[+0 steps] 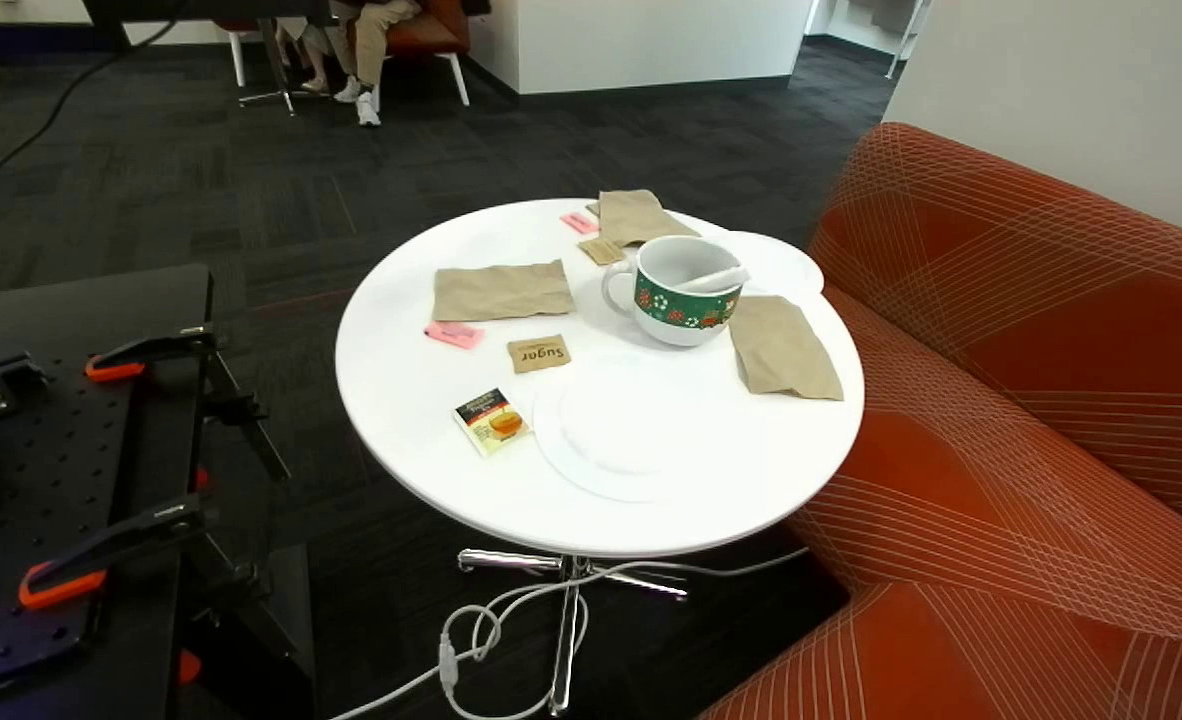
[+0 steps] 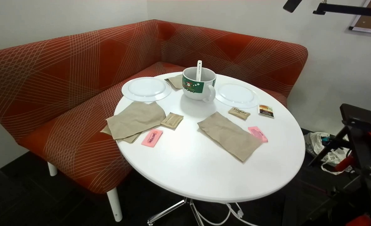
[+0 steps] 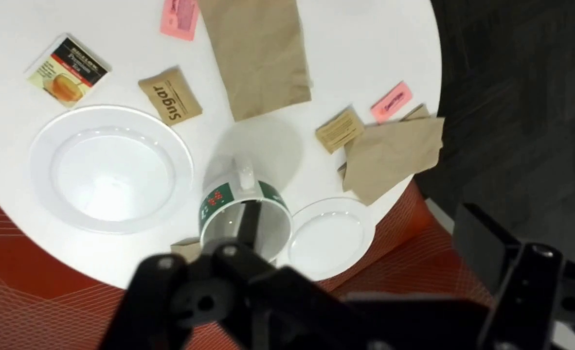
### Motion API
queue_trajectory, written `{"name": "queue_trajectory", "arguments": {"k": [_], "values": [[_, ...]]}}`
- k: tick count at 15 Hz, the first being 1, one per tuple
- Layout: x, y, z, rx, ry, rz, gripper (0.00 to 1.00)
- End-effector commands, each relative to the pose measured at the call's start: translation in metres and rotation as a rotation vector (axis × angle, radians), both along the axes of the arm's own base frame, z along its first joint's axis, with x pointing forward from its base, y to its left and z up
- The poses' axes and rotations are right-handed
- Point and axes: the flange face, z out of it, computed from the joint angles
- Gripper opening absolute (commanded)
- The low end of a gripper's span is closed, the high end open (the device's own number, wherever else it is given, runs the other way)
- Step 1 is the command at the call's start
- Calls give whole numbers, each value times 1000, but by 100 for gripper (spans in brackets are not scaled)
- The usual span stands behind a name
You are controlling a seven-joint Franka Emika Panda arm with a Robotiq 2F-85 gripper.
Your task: Remove the marker from the mug.
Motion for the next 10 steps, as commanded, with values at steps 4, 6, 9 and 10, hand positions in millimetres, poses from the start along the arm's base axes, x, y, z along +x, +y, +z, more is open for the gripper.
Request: {"name": "queue_trajectory", "arguments": {"k": [4,6,9,10], "values": [[65,-36,-37,-47,39,-347,100],[81,-41,-49,-75,57,-412,100],[98,-40,-63,-110,72,-451,100],[82,-43,-60,-97,66,-417,100]]}}
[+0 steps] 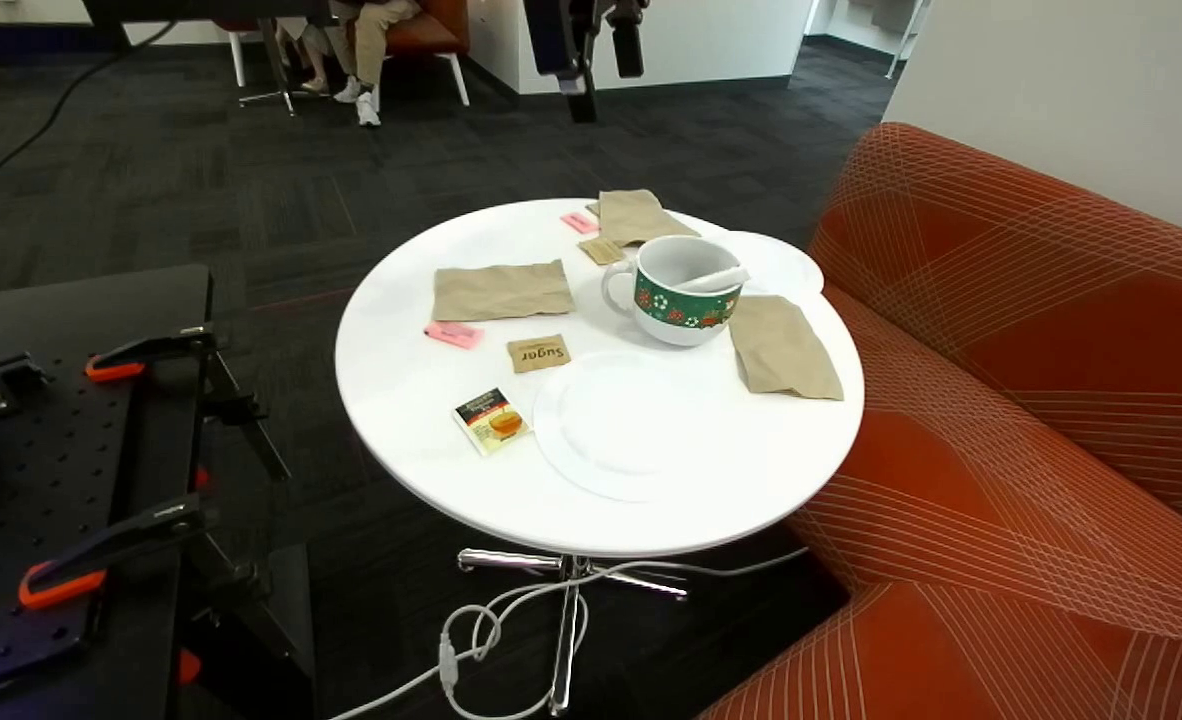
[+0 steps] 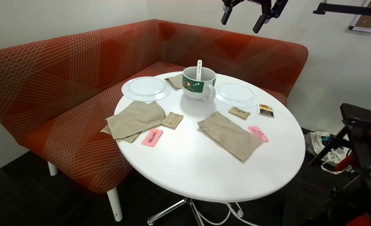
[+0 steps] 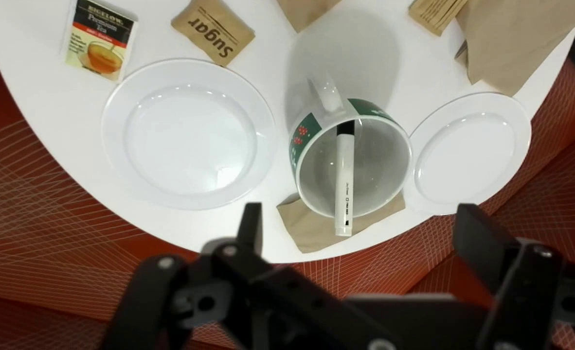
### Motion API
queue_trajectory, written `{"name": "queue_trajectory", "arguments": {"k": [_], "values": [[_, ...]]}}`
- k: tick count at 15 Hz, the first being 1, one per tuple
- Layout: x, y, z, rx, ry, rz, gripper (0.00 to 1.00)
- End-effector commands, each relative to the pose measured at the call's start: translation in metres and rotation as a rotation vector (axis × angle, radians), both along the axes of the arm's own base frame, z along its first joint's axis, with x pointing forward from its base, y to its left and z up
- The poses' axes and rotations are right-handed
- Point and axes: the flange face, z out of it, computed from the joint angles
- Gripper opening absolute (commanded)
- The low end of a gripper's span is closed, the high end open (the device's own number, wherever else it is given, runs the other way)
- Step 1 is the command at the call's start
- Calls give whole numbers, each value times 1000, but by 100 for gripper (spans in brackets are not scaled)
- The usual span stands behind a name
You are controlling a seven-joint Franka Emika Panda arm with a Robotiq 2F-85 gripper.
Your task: Remove the marker from the mug.
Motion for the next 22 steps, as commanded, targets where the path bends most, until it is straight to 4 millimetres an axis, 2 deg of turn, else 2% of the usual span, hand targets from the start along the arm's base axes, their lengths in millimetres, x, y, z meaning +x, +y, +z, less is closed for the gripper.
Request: {"name": "queue_trajectory", "arguments": {"k": [1,8,12,16,22], "values": [[5,-1,-4,-2,4,-8,100],[13,0,-7,-2,4,-12,100],[27,12,-15,-39,15,-24,100],[44,19,-34,-82,38,-60,100],[71,11,-68,-94,73,-56,100]]}}
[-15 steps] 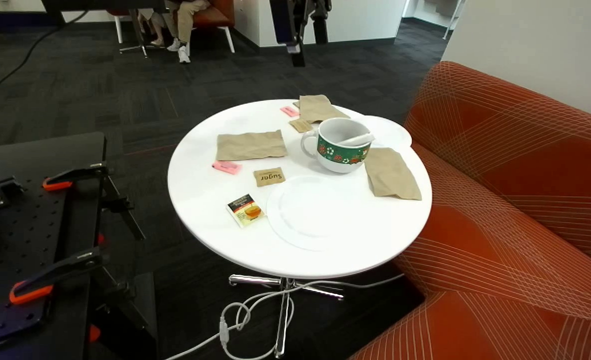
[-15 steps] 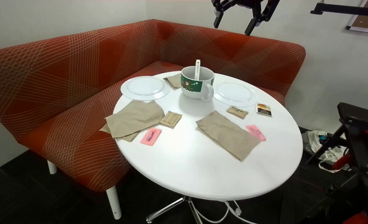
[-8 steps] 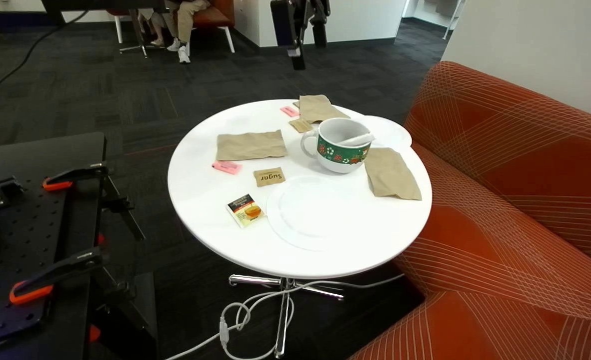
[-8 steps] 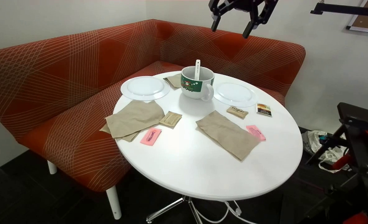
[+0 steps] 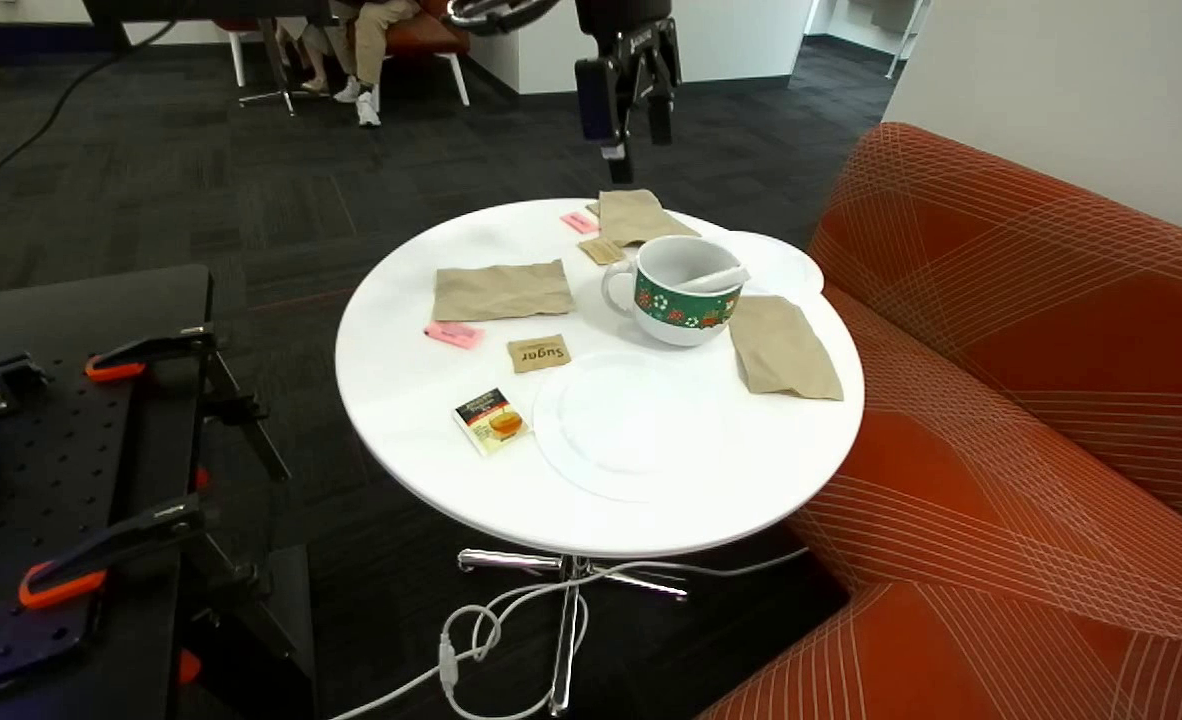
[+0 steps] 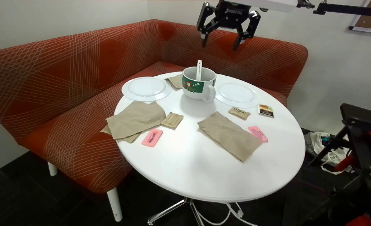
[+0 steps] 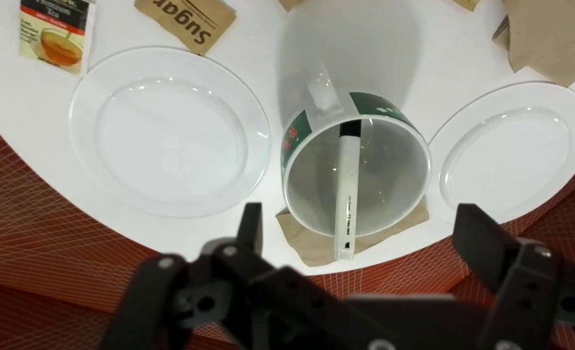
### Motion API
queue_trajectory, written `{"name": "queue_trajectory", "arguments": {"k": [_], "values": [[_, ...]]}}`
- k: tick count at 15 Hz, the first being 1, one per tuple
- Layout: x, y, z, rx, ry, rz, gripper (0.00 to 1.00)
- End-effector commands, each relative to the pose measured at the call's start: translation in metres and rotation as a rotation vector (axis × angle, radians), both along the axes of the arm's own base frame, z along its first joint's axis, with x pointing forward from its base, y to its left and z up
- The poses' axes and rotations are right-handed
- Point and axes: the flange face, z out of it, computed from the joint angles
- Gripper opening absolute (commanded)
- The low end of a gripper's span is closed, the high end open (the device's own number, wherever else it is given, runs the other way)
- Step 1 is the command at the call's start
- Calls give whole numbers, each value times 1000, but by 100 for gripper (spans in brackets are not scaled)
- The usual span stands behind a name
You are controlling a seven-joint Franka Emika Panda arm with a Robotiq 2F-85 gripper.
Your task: Remove the marker from the mug.
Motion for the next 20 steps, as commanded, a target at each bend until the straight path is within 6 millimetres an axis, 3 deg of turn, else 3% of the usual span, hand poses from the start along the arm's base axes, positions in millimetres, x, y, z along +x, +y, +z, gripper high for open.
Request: {"name": "queue_trajectory", "arguments": {"k": [1,8,15,20], "values": [[24,-7,-16,-23,21,-7,100],[52,-26,-51,-44,60,16,100],[62,-23,-80,-42,112,36,100],[67,-22,-88,-40,126,37,100]]}}
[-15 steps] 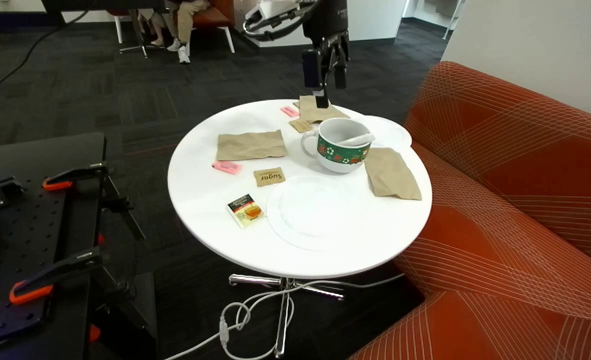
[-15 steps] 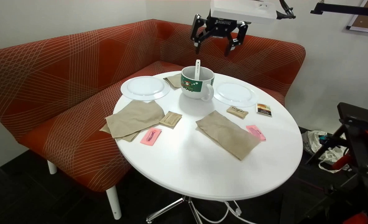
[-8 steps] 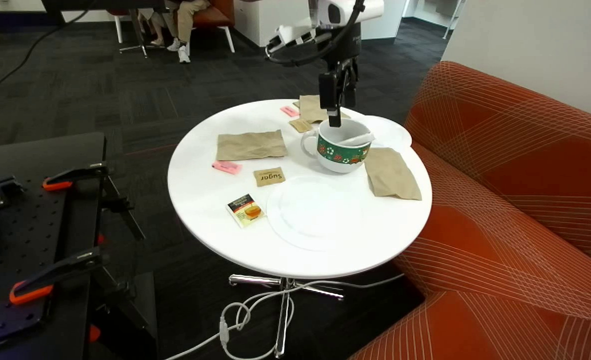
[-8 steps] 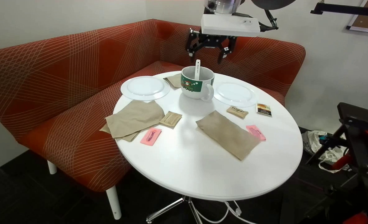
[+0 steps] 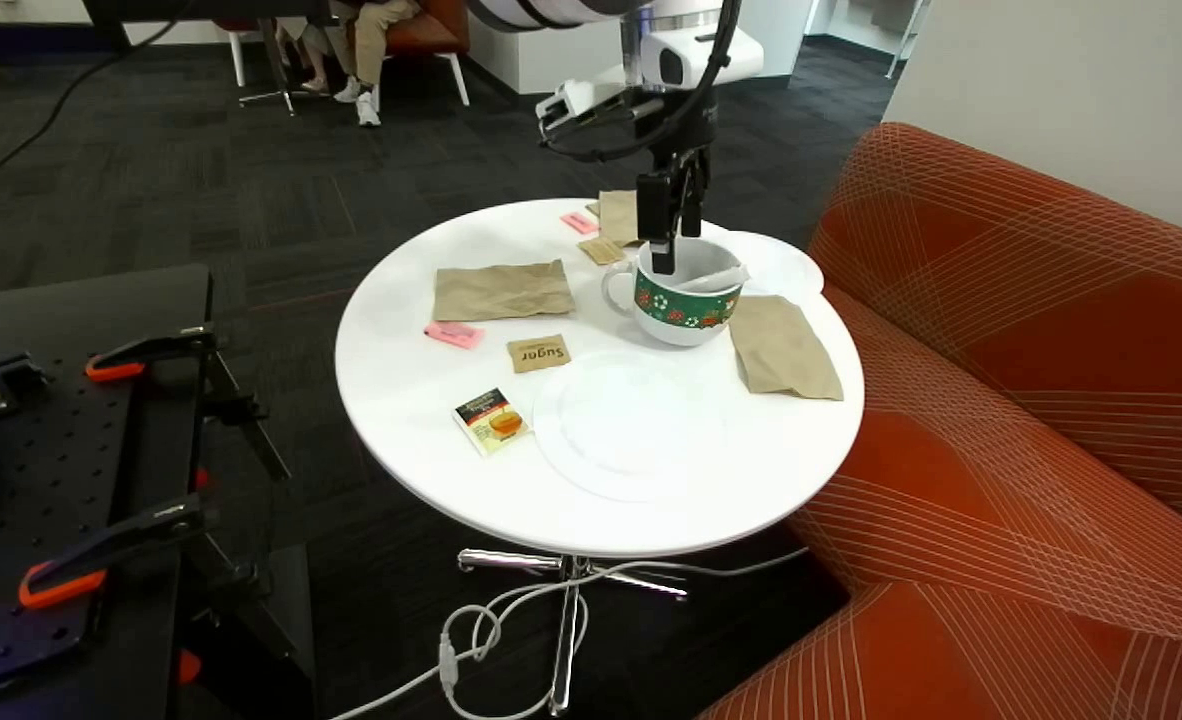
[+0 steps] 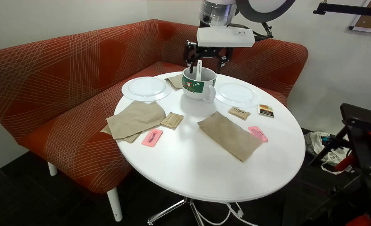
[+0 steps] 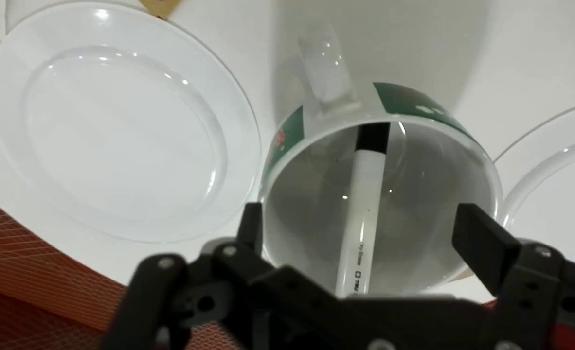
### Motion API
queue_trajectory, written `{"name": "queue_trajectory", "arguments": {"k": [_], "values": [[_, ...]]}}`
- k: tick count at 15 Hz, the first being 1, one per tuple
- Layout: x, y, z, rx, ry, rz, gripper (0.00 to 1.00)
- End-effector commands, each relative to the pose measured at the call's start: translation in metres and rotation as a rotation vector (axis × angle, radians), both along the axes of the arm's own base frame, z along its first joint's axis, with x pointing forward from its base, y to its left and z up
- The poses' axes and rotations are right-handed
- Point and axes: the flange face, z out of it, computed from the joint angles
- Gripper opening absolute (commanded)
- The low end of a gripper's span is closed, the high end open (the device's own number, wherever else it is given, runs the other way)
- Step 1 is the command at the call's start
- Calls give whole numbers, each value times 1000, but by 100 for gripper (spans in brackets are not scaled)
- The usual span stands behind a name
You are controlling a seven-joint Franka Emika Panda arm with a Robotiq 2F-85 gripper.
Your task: Remove the marker from the mug.
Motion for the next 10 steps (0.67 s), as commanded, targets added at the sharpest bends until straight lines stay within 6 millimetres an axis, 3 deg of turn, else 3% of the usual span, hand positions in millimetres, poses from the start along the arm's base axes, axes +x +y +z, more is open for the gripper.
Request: {"name": "queue_trajectory", "arguments": {"k": [1,4,10], "values": [[10,-1,1,-5,19,4,98],[14,-3,-3,-11,21,1,82],[24,-9,-19,-24,45,-8,80]]}}
